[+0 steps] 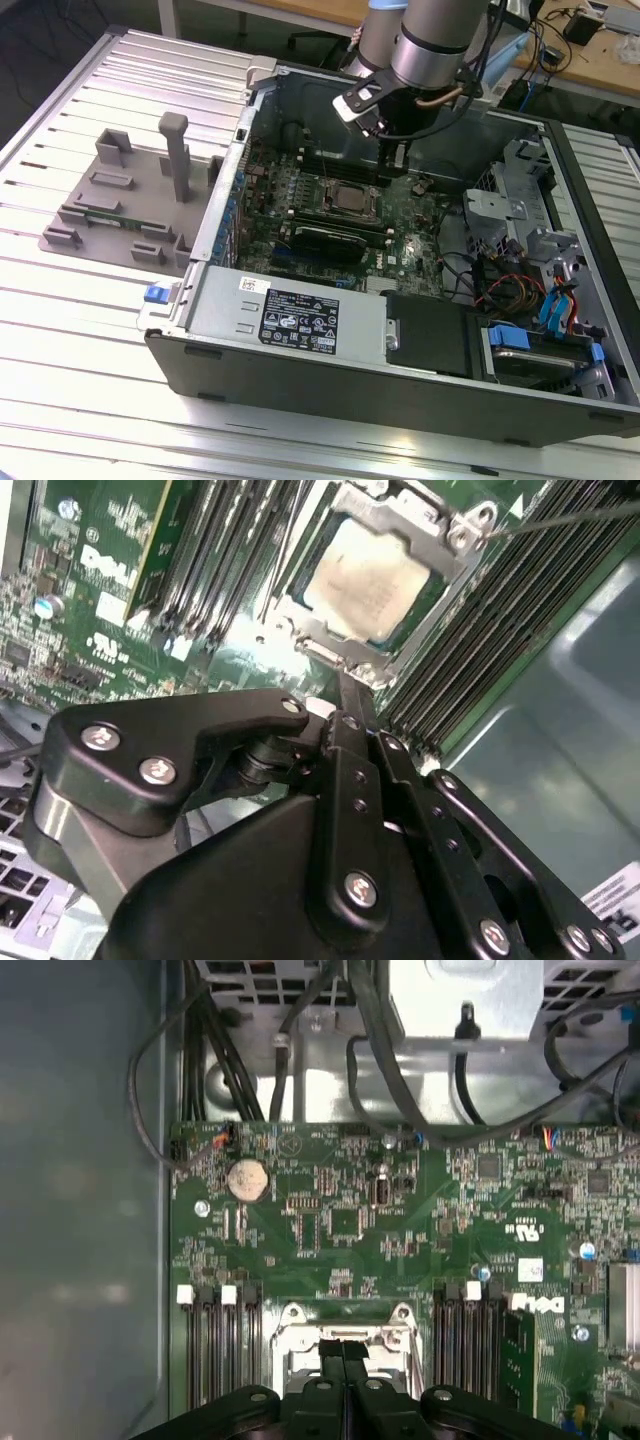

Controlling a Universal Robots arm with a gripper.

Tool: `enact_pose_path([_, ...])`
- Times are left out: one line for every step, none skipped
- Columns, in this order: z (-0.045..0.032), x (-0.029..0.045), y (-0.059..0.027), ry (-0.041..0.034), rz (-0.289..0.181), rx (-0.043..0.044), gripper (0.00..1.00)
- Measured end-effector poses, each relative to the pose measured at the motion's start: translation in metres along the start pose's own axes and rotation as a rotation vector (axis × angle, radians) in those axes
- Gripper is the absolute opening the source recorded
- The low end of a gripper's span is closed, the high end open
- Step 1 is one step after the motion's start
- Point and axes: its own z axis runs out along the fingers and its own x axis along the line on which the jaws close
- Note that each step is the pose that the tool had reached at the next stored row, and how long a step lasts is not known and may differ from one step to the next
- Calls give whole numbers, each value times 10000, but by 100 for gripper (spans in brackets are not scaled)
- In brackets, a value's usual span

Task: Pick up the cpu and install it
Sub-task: 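Close the cpu cover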

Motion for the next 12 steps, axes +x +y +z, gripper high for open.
enact_pose_path([4,0,-22,-2,-1,1,11])
enact_pose_path([12,-1,-53,-5,1,1,11])
enact_pose_path([15,-2,-70,-6,1,2,11])
enact_pose_path([18,-5,-85,-8,0,3,11])
enact_pose_path([22,-7,-99,-8,-1,3,11])
enact_pose_path([30,-11,-122,-6,0,1,11])
enact_pose_path([39,-17,-143,-4,1,0,11])
enact_pose_path([46,-23,-152,-6,0,2,11])
enact_pose_path([51,-27,-154,-7,0,4,11])
enact_pose_path([60,-33,-156,-9,-1,14,11])
enact_pose_path([70,-47,-159,-12,-1,26,11])
enact_pose_path([75,-54,-163,-14,0,30,11])
